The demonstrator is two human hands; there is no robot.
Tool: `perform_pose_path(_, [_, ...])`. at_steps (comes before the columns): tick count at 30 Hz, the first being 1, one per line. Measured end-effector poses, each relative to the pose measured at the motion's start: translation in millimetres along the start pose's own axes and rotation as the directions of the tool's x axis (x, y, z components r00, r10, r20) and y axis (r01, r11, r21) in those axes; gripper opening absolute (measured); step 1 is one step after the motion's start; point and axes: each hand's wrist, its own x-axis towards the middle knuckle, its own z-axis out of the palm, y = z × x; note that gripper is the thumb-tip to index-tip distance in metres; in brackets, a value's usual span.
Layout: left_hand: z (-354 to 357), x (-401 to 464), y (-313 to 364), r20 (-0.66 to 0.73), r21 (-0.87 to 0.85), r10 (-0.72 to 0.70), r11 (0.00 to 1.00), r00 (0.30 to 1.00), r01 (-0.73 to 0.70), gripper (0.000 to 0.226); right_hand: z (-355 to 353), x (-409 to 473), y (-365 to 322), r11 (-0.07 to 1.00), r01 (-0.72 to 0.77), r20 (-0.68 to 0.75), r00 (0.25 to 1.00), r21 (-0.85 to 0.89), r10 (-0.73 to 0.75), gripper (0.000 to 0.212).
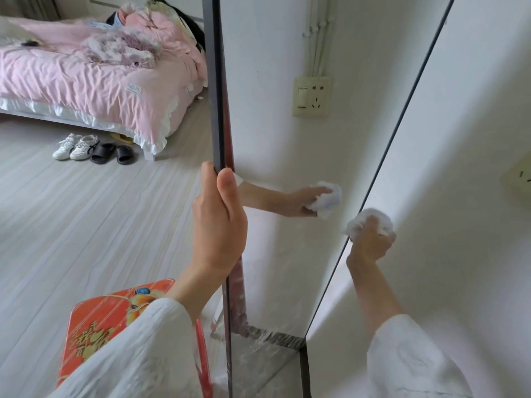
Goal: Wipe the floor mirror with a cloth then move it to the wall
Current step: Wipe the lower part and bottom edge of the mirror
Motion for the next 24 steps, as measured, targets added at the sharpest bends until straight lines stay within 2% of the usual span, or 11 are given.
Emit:
perform_pose_path(3, [-1, 0, 2, -0.004, -0.015, -0.003, 1.000, 1.000, 0.003, 0.031, 17, 2, -32, 0.972, 0.209, 0.078, 0.973, 0.106, -0.217, 0.030])
perform_pose_path(5, [0, 0, 1, -0.011, -0.016, 0.005, 1.000, 1.000, -0.005, 0.030, 27, 7, -21, 0.964, 0.264, 0.178, 0.949, -0.003, -0.259, 0.024])
perform_pose_path(7, [1, 0, 0, -0.017, -0.012, 0.006, 1.000, 1.000, -0.006, 0.028, 25, 19, 11, 0.973, 0.136, 0.242, 0.966, -0.188, -0.089, 0.031])
perform_pose_path(9, [0, 0, -2, -0.017, -0.011, 0.001, 1.000, 1.000, -0.001, 0.028, 10, 23, 38, 0.918, -0.028, 0.273, 0.951, -0.396, 0.147, 0.030])
perform_pose_path(10, [1, 0, -2, -0.013, -0.012, 0.004, 1.000, 1.000, -0.004, 0.027, 3, 21, 44, 0.900, -0.076, 0.265, 0.942, -0.428, 0.206, 0.032])
perform_pose_path(12, [2, -1, -1, -0.001, -0.021, 0.016, 1.000, 1.000, -0.016, 0.026, -6, 13, 42, 0.939, -0.097, 0.225, 0.958, -0.331, 0.178, 0.041])
perform_pose_path(15, [2, -1, -1, -0.003, -0.025, 0.017, 1.000, 1.000, -0.017, 0.031, -5, -9, 13, 1.000, -0.004, 0.179, 0.984, -0.030, 0.009, 0.054])
perform_pose_path(18, [0, 0, 2, -0.003, -0.021, -0.004, 1.000, 1.000, 0.004, 0.034, 2, -43, -23, 0.978, 0.115, 0.203, 0.968, 0.175, -0.150, 0.048])
perform_pose_path(21, [0, -1, 8, 0.008, -0.018, -0.013, 1.000, 1.000, 0.013, 0.027, 11, -85, -32, 0.945, 0.281, 0.218, 0.924, 0.168, -0.313, 0.033])
perform_pose_path(22, [0, -1, 8, 0.007, -0.016, -0.016, 1.000, 1.000, 0.016, 0.026, 14, -98, -22, 0.945, 0.301, 0.235, 0.916, 0.132, -0.324, 0.034])
perform_pose_path(24, [0, -1, 7, -0.005, -0.007, -0.032, 0.999, 0.999, 0.032, 0.029, 12, -108, 18, 0.968, 0.253, 0.285, 0.928, -0.009, -0.240, 0.049])
